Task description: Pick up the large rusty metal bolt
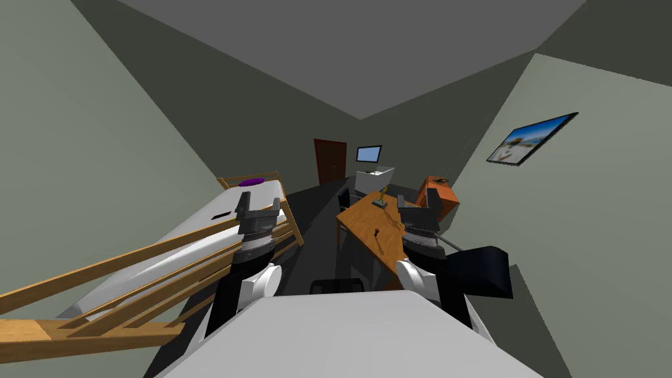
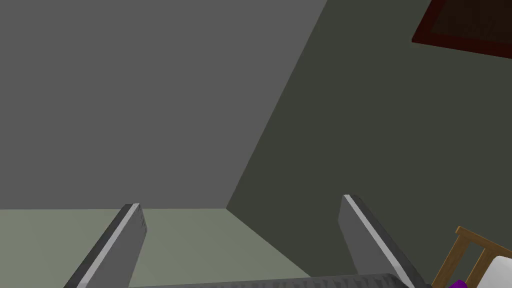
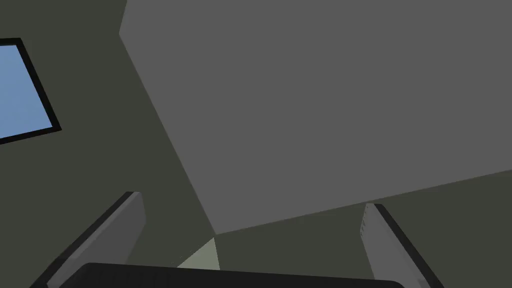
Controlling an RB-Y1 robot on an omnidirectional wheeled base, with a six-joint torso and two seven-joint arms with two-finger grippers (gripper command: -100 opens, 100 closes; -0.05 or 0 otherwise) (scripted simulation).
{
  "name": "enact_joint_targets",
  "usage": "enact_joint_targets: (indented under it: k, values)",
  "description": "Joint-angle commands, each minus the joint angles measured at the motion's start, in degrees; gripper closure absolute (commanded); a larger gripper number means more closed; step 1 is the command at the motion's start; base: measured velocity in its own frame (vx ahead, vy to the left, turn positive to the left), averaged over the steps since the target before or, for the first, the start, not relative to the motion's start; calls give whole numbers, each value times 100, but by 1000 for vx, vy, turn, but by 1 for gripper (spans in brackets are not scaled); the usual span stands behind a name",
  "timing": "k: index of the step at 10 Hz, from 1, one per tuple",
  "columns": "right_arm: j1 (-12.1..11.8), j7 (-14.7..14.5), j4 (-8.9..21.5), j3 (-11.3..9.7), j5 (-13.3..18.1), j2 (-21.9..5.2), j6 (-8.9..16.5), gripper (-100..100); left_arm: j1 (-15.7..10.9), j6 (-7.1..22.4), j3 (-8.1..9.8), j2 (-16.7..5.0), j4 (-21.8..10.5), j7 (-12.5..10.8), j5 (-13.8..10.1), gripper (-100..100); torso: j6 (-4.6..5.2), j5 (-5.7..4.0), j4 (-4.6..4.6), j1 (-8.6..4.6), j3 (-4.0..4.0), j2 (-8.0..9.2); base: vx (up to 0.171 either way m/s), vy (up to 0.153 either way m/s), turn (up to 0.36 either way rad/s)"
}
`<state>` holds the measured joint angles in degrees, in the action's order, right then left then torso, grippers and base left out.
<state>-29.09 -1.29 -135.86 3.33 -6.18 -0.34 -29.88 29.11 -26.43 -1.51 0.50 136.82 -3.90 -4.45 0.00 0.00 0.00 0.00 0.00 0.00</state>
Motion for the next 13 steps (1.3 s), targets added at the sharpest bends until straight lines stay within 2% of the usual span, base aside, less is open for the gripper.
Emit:
enact_joint_targets:
  k: [1,4,8,9,11,12,13]
  values:
    - [93,-93,228,-58,215,-217,17,-100,0,0,0,0,0,0,0,0,0,0,0,0,0,0,-13,16,74]
    - [254,-260,624,-155,591,-522,45,-100,0,0,0,0,0,0,0,0,-1,3,1,12,1,2,-12,32,71]
    - [563,-601,1359,-332,1259,-1048,90,-100,0,0,0,0,0,0,0,0,-1,3,1,11,2,3,-14,33,85]
    - [563,-601,1394,-332,1325,-1048,90,-100,0,0,0,0,0,0,0,0,-1,2,0,11,2,3,-9,19,27]
    - [749,-818,1814,-431,1700,-1344,113,-100,0,0,0,0,0,0,0,0,-1,1,0,6,1,1,-8,25,85]
    - [749,-818,1862,-431,1772,-1344,113,-100,0,0,0,0,0,0,0,0,-1,2,0,9,1,2,-9,19,31]
    - [848,-937,2105,-482,1985,-1497,124,-100,0,0,0,0,0,0,0,0,1,2,1,7,1,2,-7,18,67]
